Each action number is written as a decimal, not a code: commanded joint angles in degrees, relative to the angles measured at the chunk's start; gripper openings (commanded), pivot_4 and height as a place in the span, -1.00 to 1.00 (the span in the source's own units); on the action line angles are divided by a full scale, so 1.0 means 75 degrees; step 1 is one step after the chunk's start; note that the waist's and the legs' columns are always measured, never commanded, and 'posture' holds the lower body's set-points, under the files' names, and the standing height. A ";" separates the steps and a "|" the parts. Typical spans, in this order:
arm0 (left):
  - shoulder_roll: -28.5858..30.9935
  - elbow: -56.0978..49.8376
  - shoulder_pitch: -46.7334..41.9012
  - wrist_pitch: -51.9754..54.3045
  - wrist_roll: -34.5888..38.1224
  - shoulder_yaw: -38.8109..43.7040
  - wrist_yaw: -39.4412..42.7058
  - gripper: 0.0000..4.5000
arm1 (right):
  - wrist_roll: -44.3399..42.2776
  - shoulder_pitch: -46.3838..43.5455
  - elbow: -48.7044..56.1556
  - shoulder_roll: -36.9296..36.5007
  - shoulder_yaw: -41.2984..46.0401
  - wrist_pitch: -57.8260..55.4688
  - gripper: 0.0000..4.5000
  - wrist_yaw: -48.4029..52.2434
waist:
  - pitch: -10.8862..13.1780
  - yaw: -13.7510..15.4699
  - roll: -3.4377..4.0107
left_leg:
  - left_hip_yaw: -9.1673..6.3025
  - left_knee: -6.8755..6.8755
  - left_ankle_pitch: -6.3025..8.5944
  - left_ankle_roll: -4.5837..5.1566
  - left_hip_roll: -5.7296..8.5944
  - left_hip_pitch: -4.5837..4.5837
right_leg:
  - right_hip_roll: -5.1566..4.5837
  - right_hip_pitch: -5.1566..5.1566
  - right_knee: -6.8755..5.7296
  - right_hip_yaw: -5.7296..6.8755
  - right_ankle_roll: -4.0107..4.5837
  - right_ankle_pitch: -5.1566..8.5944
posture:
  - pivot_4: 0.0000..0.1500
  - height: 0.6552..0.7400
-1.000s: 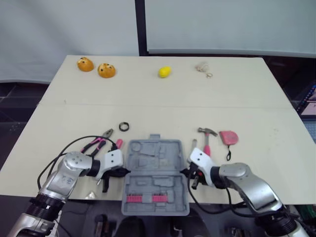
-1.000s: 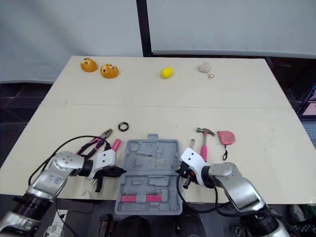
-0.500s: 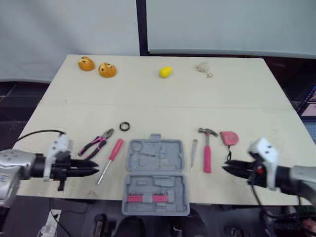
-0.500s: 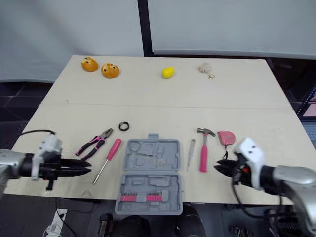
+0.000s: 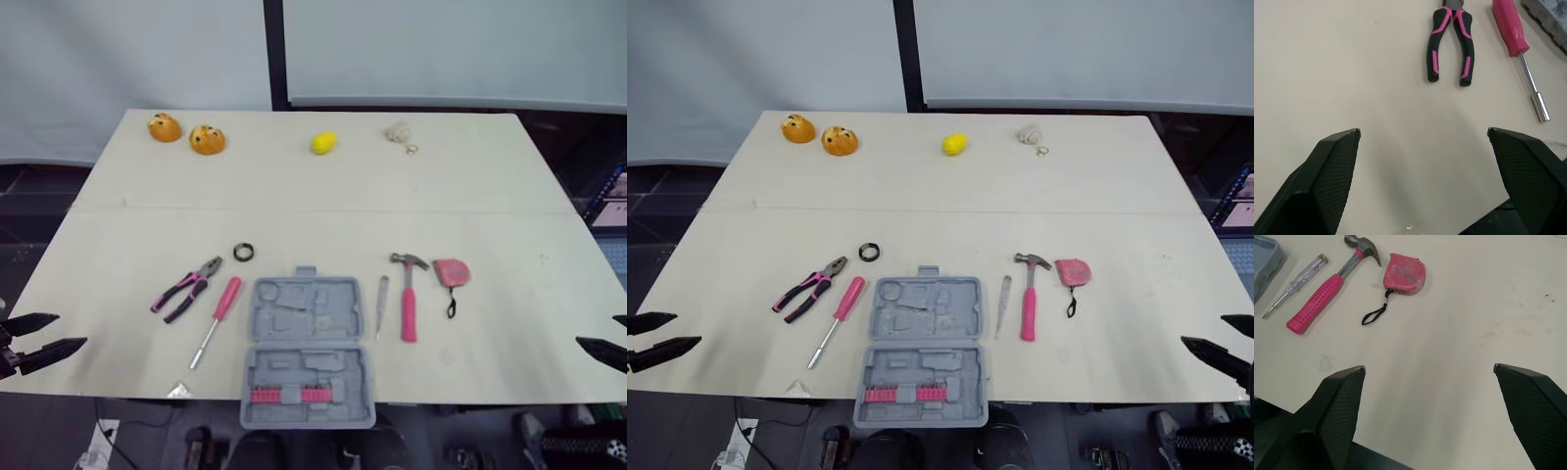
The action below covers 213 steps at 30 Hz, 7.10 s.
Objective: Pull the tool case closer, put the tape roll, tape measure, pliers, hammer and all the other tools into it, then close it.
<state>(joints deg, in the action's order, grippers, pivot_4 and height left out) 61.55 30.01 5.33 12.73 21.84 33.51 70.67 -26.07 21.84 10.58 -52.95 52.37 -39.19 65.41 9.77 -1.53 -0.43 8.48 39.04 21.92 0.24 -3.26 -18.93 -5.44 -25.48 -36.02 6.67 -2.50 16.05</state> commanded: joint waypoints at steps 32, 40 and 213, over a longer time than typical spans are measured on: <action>-0.2333 0.4747 -0.9466 -0.4276 -0.4635 -0.6993 0.1182 0.21 | -0.2220 -0.3620 0.4079 0.1340 -0.5165 -0.0452 1.00 -0.2984 | -0.0004 0.0179 -0.0024 | 0.0051 0.0036 -0.0028 0.0005 0.0057 -0.0022 | 0.0110 -0.0017 -0.0047 0.0004 -0.0021 -0.0012 | 1.00 0.74; -0.3281 0.5884 -1.0373 -0.4848 -0.5751 -0.7495 -0.0149 0.21 | -0.2065 -0.3110 0.4324 0.1393 -0.5025 -0.0305 1.00 -0.3548 | 0.0003 0.0221 -0.0047 | 0.0009 0.0066 -0.0026 0.0018 0.0056 -0.0039 | 0.0098 -0.0016 -0.0056 0.0020 -0.0027 -0.0015 | 1.00 0.74; -0.4325 0.2404 -0.6882 -0.1462 -0.1789 -0.5107 0.1114 -0.49 | -0.3367 -0.0433 0.5182 0.1178 -0.4420 0.0184 1.00 -0.4308 | -0.0036 0.0306 -0.0086 | -0.0016 0.0132 -0.0001 0.0038 0.0059 -0.0026 | 0.0115 -0.0001 -0.0094 -0.0075 -0.0029 -0.0016 | 1.00 0.74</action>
<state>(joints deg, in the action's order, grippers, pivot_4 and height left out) 29.63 50.13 -47.12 1.86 7.91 -5.09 79.70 -50.93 19.29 49.47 -43.56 19.47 -37.86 31.82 9.49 0.77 -1.08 8.38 40.02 21.91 0.53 -2.82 -19.12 -4.59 -25.49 -36.74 6.11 -2.71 15.93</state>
